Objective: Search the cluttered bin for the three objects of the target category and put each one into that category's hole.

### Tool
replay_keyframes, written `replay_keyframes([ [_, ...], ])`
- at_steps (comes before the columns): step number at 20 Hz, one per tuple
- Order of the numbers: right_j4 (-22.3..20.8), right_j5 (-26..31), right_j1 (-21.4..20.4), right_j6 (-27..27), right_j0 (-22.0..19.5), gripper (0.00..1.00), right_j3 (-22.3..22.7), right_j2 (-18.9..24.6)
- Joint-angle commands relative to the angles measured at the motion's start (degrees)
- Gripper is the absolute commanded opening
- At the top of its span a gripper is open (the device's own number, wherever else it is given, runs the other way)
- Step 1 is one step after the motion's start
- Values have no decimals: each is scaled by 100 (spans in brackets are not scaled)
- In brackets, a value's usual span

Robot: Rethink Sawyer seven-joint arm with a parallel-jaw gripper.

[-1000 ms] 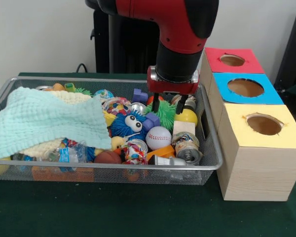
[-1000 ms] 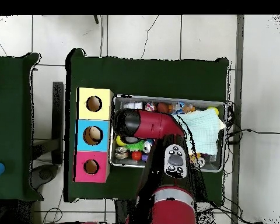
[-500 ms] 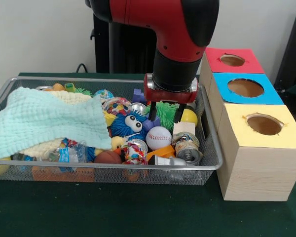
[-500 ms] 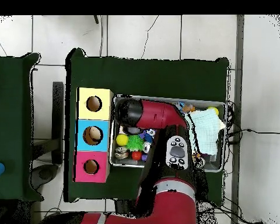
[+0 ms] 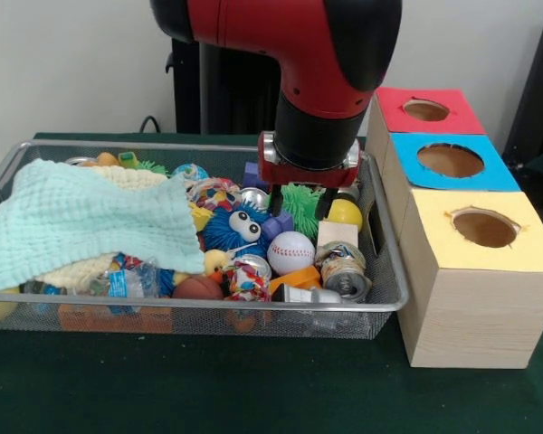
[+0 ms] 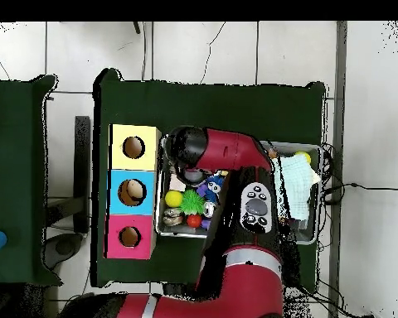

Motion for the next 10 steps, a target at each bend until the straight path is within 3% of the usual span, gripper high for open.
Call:
replay_keyframes([
  [1, -290, 443, 274, 341, -257, 100, -347, 99],
  [10, -328, 778, 544, 286, -313, 100, -752, 57],
])
